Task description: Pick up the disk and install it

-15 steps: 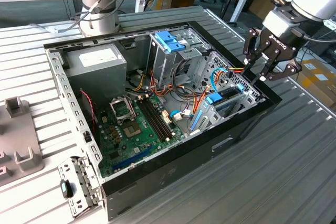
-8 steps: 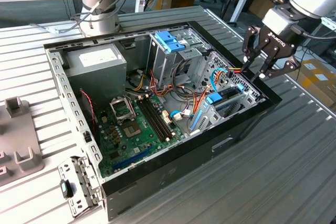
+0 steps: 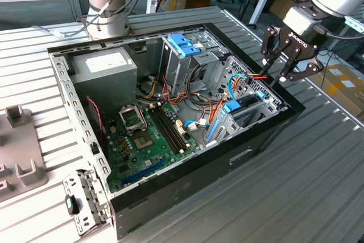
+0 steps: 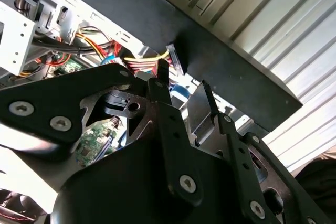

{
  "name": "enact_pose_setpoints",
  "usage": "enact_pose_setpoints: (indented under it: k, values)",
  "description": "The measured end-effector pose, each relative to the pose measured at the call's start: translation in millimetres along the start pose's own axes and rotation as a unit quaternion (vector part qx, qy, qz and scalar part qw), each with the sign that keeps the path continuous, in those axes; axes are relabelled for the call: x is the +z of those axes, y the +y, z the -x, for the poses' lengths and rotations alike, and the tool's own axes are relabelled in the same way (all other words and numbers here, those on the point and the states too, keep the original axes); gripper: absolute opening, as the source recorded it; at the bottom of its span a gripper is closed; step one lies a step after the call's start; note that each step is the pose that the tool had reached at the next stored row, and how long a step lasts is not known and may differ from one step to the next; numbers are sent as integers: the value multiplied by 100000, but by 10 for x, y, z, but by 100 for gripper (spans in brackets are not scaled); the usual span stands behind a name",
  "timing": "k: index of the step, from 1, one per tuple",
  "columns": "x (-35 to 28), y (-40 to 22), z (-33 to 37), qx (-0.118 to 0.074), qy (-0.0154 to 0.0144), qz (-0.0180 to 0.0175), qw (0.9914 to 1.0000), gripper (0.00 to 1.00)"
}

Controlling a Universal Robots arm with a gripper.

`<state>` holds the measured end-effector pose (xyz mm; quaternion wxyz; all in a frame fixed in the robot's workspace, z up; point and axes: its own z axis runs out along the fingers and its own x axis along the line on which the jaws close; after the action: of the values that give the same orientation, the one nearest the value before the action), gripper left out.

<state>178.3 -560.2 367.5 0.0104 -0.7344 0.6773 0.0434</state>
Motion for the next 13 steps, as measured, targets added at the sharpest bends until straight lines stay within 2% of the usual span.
enact_pose_setpoints:
  k: [7, 13]
  values:
    - [14, -76, 107, -1054, 38, 83, 99994, 42]
    - [14, -78, 110, -1101, 48, 86, 99994, 42]
